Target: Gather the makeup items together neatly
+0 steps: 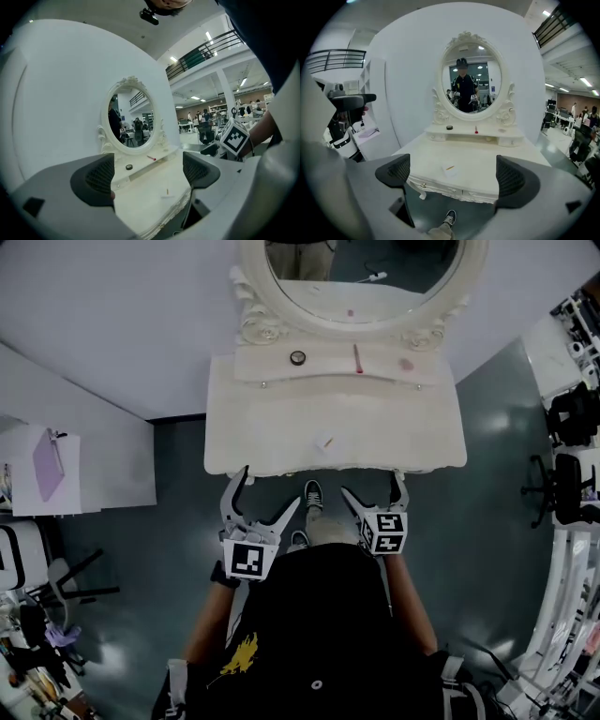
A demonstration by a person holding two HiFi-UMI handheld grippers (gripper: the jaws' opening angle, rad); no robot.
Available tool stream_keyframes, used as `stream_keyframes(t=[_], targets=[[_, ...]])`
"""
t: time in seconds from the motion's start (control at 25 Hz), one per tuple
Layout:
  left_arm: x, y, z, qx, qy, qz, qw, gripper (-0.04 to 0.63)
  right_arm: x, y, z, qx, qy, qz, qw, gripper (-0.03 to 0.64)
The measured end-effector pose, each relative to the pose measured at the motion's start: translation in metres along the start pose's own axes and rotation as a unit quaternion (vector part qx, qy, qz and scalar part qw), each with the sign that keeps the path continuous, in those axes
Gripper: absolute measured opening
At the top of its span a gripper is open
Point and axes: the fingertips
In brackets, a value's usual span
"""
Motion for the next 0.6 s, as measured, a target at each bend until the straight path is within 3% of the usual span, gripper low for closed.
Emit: stream_keyframes(t=[0.08,0.16,0.36,0.52,0.6], targets=[[-0.016,-0.026,0.000,0.002,0.020,-0.014,0.9997,0.457,0.006,-0.036,-0.002,-0.013,0.002,-0.015,1.000,0.580],[-0.030,-0.052,0.010,-0.023,0.038,-0.014,0.9989,0.457,0.008,-0.070,-0.006,-0.020,0.003,-0.030,0.999,0.577],[-0.048,-0.111,0.018,-0.069,0.017,-0.002,0.9975,0.457,0.010,-0.136,0.007,-0.065,0.013,-0.078,0.995,0.551],[-0.052,-0.149,0.015,-0.038,0.027,-0.021,0.9987,0.457,0.010,-0.185,0.036,-0.132,0.040,-0.131,0.982,0.522],[-0.050,-0.162,0.023,-0.044,0.039,-0.027,0.9979,0.457,0.008,-0.204,0.053,-0.162,0.054,-0.153,0.973,0.517]])
Point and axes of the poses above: the fingertips, and each gripper's own axes: y backward along the fingers, x to its right, z out of its underside, and after that the axes turned 7 degrees about x, right-handed
